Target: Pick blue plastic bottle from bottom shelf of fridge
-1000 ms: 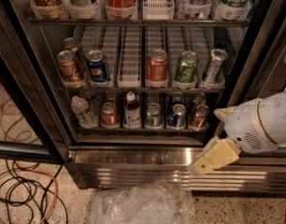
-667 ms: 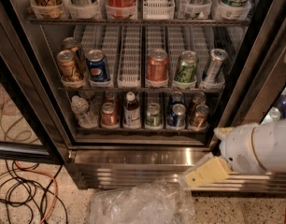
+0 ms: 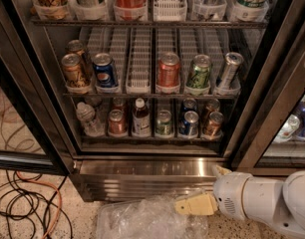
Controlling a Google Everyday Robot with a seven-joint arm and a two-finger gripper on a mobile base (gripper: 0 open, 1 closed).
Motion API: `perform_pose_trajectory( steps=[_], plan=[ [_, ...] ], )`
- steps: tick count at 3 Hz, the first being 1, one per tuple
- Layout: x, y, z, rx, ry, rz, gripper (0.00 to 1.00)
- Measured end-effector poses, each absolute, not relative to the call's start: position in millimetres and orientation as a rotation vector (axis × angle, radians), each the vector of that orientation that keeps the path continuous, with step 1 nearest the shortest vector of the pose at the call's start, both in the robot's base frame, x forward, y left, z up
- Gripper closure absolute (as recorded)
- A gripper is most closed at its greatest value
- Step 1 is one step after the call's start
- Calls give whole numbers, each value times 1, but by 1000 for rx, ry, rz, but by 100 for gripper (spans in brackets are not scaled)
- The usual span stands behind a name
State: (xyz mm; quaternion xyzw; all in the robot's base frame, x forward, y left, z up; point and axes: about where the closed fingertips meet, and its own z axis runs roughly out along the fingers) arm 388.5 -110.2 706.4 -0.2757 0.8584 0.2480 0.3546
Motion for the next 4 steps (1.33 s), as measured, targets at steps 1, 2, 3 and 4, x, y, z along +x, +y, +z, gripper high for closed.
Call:
perform_pose_trajectory(
  steps=[1,2,3,4],
  plan=[
    [405,-113,704,-681,2180,588,0],
    [407,-109,693,-649,2176,616,0],
    [427,-90,687,-662,2070,677,0],
    [445,-55,688,-748,1904,756,0]
  ],
)
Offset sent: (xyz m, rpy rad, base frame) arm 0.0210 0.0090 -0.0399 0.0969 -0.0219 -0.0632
